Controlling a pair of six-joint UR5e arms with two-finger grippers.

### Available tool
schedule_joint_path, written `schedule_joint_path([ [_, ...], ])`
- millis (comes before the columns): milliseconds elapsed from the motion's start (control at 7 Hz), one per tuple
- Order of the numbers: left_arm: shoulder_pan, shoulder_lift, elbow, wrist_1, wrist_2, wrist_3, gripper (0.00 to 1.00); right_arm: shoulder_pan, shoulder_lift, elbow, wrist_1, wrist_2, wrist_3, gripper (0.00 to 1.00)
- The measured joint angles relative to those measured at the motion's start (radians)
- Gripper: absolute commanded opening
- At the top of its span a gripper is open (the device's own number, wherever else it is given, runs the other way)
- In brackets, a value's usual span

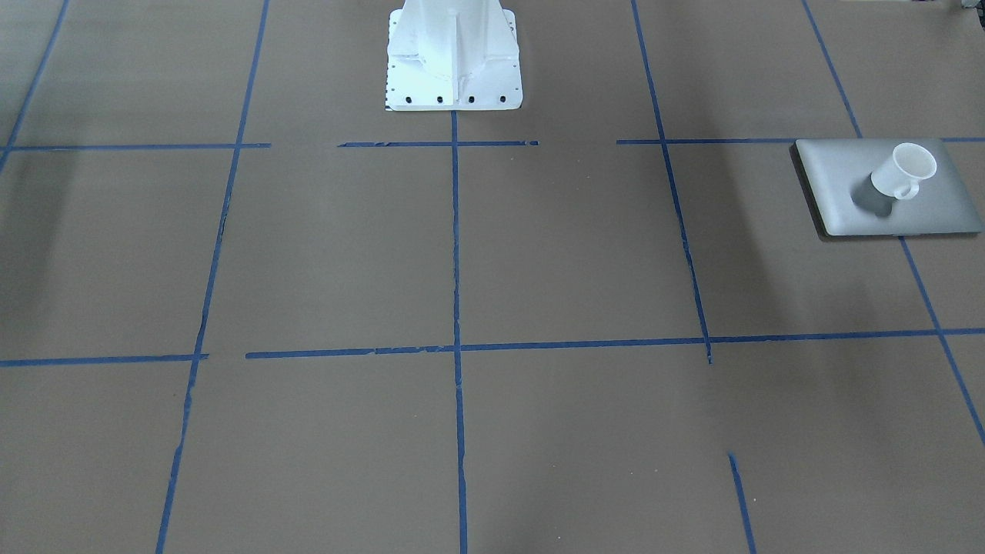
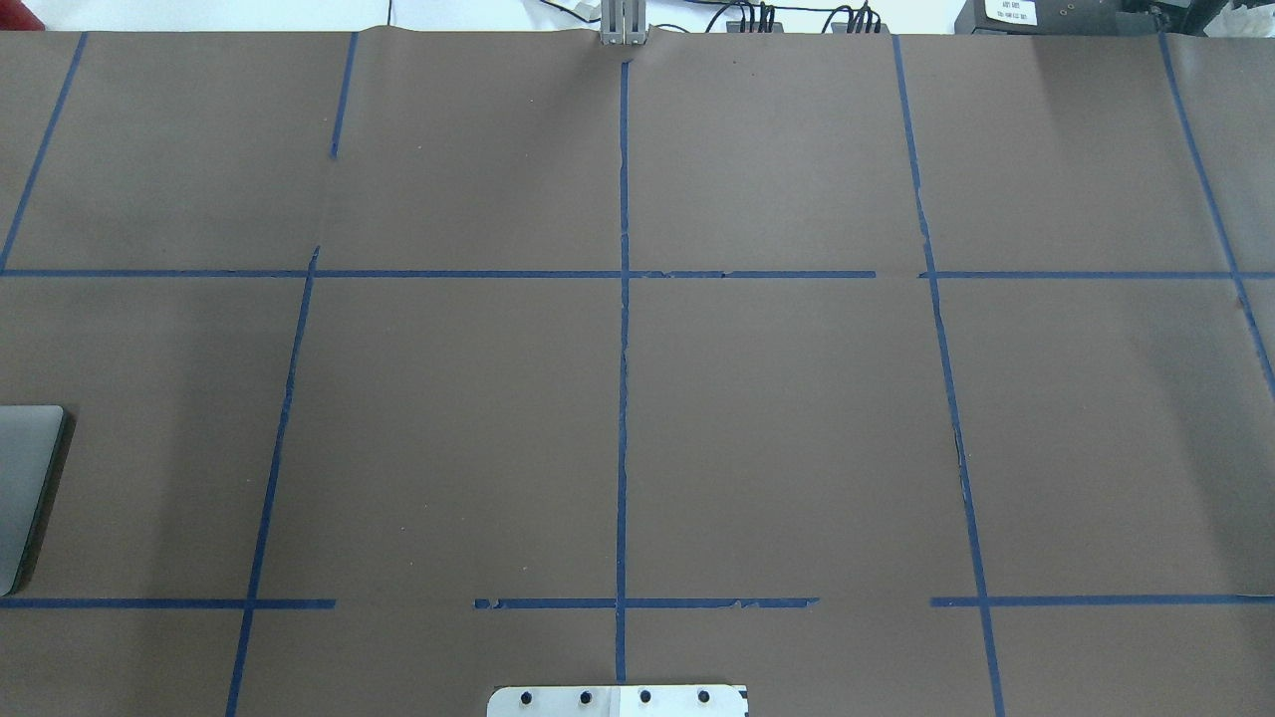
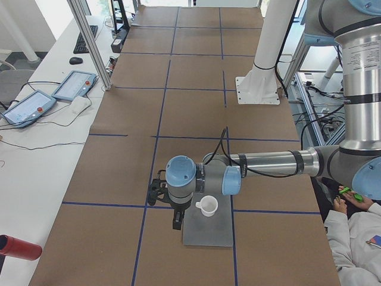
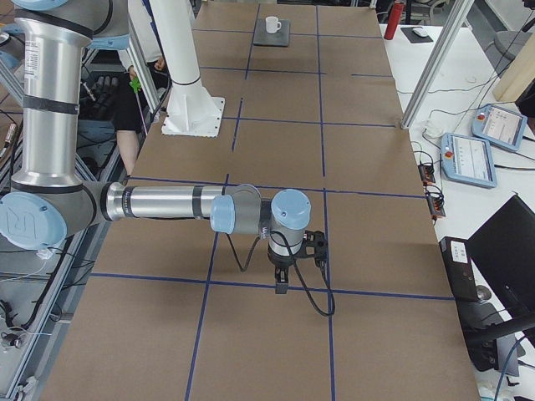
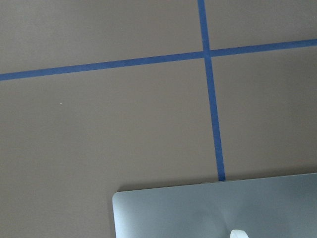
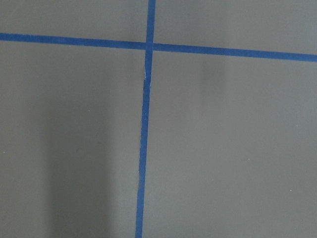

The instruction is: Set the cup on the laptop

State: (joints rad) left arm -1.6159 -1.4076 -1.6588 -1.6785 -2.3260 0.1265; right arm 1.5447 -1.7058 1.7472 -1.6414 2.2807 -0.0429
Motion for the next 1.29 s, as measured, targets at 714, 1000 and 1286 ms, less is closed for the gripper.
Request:
schedule_joint_path([
  [714,-0.007,0.0,-0.005,0.009,-0.002,0.017,1.0,0.0,0.0,0.0,0.0,0.0,0.0,1.0],
  [1000,-0.007,0.0,-0.004,0.009,-0.001,0.016,1.0,0.0,0.0,0.0,0.0,0.0,0.0,1.0],
  [1286,-0.007,-0.001,-0.009,0.009,-0.002,0.016,1.0,0.0,0.0,0.0,0.0,0.0,0.0,1.0],
])
